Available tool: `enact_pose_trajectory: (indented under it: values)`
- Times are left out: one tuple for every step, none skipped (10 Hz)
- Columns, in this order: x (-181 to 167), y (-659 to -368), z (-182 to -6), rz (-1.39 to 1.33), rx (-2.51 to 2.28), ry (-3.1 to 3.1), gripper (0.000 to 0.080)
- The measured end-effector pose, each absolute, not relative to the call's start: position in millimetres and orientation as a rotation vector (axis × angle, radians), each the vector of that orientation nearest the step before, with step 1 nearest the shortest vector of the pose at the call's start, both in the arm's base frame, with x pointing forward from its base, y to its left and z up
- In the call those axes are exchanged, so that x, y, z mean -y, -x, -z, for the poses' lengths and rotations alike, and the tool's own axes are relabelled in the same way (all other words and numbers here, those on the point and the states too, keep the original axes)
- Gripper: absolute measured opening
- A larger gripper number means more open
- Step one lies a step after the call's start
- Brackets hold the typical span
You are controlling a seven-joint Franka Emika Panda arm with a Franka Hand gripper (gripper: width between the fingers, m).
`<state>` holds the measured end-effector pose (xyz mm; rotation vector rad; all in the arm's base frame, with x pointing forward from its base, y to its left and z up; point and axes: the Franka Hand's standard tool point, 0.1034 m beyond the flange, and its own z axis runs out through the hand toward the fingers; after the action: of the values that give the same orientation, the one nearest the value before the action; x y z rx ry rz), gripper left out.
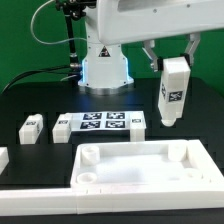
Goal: Assemble desk
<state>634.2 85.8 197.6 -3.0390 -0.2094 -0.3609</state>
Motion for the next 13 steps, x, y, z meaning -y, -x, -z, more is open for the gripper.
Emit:
enact_pose_trajectory:
  values:
    - [-91.9,-641.0,-198.4,0.541,0.27,3.025,0.0287]
    - [-98.0,-638.8,-195.5,0.64,0.301,3.005,0.0287]
    - [-96.3,-640.1,-195.2,0.714,0.28,2.982,0.0287]
    - [-95.8,-641.5,-195.9,0.83,0.272,2.948,0.0287]
    - [-95.7,-638.2,-191.8,0.841,0.271,2.945,0.0287]
    - [-95.5,-638.1,-191.3,0.828,0.27,2.948,0.0287]
    - [-95.0,-636.6,-185.6,0.813,0.254,2.949,0.0287]
    - [-101.0,-634.4,-175.9,0.802,0.264,2.946,0.0287]
    - [-105.3,-633.4,-168.4,0.801,0.272,2.943,0.0287]
    - [-104.2,-632.6,-161.7,0.787,0.27,2.947,0.0287]
    - [-105.2,-632.6,-155.3,0.776,0.269,2.948,0.0287]
    - [-109.0,-631.2,-149.3,0.764,0.275,2.947,0.0287]
    - [-111.0,-629.7,-145.2,0.755,0.279,2.948,0.0287]
